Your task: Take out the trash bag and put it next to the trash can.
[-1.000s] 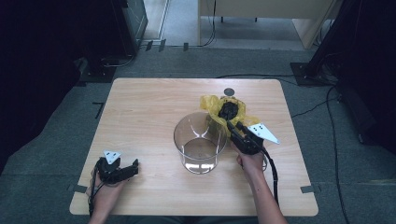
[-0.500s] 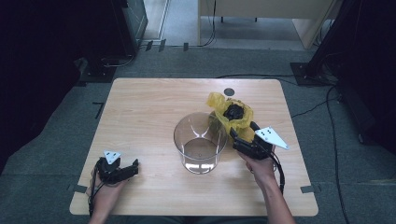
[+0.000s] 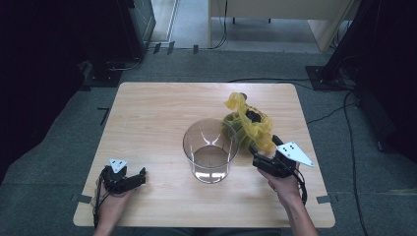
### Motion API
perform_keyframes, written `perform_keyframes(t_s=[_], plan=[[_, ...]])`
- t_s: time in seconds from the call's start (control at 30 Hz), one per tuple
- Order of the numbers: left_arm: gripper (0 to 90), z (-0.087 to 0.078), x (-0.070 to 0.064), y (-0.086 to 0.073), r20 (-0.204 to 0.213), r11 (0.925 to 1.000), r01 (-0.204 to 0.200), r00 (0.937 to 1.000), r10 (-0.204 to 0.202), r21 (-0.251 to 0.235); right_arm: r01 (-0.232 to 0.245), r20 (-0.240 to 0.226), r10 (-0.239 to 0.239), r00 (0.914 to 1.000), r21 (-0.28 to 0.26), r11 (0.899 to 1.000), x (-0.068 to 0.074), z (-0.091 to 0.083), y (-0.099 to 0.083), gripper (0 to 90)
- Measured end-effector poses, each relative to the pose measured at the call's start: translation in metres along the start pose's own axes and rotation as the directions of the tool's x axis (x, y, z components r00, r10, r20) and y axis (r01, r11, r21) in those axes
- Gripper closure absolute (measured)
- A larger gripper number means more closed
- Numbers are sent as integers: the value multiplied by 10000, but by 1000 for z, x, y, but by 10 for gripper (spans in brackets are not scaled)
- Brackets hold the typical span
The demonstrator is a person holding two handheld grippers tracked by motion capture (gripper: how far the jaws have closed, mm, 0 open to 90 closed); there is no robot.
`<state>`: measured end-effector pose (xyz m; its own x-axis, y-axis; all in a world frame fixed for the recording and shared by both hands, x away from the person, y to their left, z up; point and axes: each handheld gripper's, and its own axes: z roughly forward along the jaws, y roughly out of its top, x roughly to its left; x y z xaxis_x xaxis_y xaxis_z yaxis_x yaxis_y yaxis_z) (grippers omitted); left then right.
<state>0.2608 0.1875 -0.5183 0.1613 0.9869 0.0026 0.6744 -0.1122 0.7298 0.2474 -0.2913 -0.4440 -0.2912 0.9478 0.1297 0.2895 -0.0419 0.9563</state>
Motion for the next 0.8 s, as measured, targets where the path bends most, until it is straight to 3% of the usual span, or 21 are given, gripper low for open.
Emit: perform_keyframes(t_s=[0.23,0.47,0.8], plan=[[103,0,0,0,-4,10000,0,10000,0,0,77,385,-95,9992,451,9990,-7,-12,-12,136],[103,0,0,0,-3,10000,-1,10000,1,0,36,839,-113,9964,909,9958,-23,-27,-26,136],[103,0,0,0,-4,10000,-1,10000,1,0,-187,1225,46,9925,1146,9932,-42,-41,-36,137]])
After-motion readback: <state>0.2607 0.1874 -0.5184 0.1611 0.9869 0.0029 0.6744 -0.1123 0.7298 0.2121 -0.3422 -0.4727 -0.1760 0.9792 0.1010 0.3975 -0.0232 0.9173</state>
